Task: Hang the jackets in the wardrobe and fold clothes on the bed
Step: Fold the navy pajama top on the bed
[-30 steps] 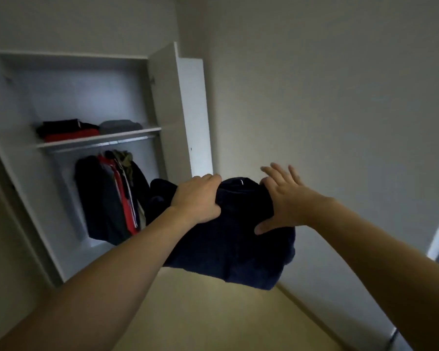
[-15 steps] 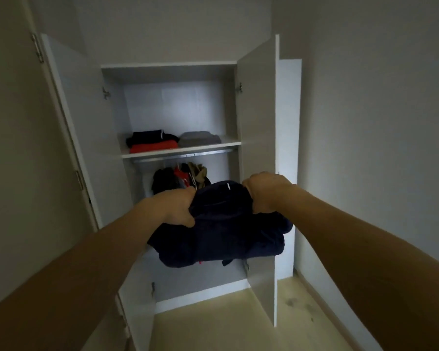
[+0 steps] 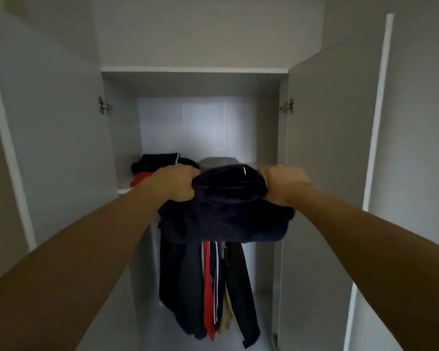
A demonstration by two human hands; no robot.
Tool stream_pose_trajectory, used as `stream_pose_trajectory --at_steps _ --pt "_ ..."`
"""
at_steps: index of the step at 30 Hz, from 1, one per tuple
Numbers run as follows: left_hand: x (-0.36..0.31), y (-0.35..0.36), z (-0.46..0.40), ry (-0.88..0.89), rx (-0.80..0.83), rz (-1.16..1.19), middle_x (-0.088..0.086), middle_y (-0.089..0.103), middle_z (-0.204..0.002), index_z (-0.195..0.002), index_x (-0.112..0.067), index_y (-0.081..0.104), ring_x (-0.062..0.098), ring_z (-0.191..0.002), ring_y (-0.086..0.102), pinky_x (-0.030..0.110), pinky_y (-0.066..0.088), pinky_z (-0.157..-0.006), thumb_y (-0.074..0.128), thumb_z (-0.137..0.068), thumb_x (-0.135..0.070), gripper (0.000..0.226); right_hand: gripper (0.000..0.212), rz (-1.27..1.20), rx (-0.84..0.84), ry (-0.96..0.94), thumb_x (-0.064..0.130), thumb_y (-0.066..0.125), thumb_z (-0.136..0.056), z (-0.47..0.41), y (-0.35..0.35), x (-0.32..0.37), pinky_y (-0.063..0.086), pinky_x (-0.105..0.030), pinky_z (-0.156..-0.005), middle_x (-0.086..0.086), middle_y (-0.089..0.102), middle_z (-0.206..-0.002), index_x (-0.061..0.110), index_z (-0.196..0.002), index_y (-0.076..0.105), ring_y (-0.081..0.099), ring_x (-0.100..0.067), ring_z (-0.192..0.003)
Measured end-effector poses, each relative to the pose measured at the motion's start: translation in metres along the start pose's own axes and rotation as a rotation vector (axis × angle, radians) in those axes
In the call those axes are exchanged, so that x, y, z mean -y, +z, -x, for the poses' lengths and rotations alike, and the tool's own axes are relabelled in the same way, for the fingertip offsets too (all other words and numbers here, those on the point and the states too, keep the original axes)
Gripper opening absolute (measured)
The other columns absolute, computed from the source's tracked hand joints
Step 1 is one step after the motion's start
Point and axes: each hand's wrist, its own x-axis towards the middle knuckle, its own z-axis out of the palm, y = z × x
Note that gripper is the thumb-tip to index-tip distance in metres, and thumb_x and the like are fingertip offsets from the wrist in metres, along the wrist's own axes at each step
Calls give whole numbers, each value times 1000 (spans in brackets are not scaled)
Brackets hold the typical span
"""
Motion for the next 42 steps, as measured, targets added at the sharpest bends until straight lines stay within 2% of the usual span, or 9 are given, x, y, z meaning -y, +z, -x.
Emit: stream_pose_trajectory --at_steps 9,19,23,26,28,30,32,37,42 --pt "70 -34 -208 -42 -487 -350 3 48 -85 -83 -19 46 22 -77 47 33 39 -62 58 -82 -23 12 30 8 -365 -42 29 58 -82 -235 28 -70 41 -34 -65 -3 57 -105 22 -110 50 60 -30 -89" --pt "160 9 -410 -56 -531 -426 -3 38 -65 -79 -15 43 21 -59 44 28 30 -51 57 -79 -15 14 38 -30 -480 3 25 59 -81 -442 139 -98 41 -34 -64 -3 54 -121 19 -117 49 55 -33 -101" --pt "203 27 -488 -19 -634 -553 9 53 -90 -86 -10 53 27 -78 50 30 29 -56 59 -76 -10 13 41 -1 -566 20 23 61 -83 -526 172 -108 48 -40 -69 -3 50 -134 16 -122 50 48 -33 -117" --pt "234 53 -549 70 -715 -591 18 50 -124 -95 -4 65 36 -116 44 50 41 -87 67 -71 -8 25 44 4 -657 1 16 65 -82 -581 207 -117 52 -48 -80 -10 43 -145 10 -124 53 38 -35 -132" --pt "249 99 -585 105 -534 -513 17 29 -151 -109 -4 65 37 -142 19 66 21 -109 66 -77 -10 33 44 24 -513 31 14 58 -88 -608 261 -117 46 -48 -94 -11 28 -155 10 -130 49 25 -34 -142" --pt "255 172 -606 40 -202 -440 10 9 -161 -124 -12 60 37 -147 0 69 13 -111 62 -84 -19 41 47 49 -120 63 18 49 -95 -618 332 -108 38 -44 -106 -5 7 -162 17 -140 37 14 -31 -147" --pt "259 234 -614 -43 48 -272 6 10 -161 -130 -16 56 36 -146 11 68 18 -110 61 -88 -29 44 49 -49 132 115 19 49 -96 -621 388 -98 41 -44 -104 -1 -1 -162 20 -142 32 24 -32 -142" --pt "271 251 -632 -29 68 -196 7 42 -137 -87 -16 56 31 -119 45 58 44 -95 65 -81 -24 13 48 -120 98 128 20 52 -93 -634 417 -103 47 -43 -93 3 -3 -162 23 -136 31 43 -30 -130" --pt "270 260 -628 -21 -5 -163 7 36 -148 -108 -14 63 30 -127 40 62 30 -106 60 -83 -26 27 50 -146 94 190 17 54 -92 -631 419 -100 44 -46 -96 6 -3 -162 22 -136 31 38 -31 -134"
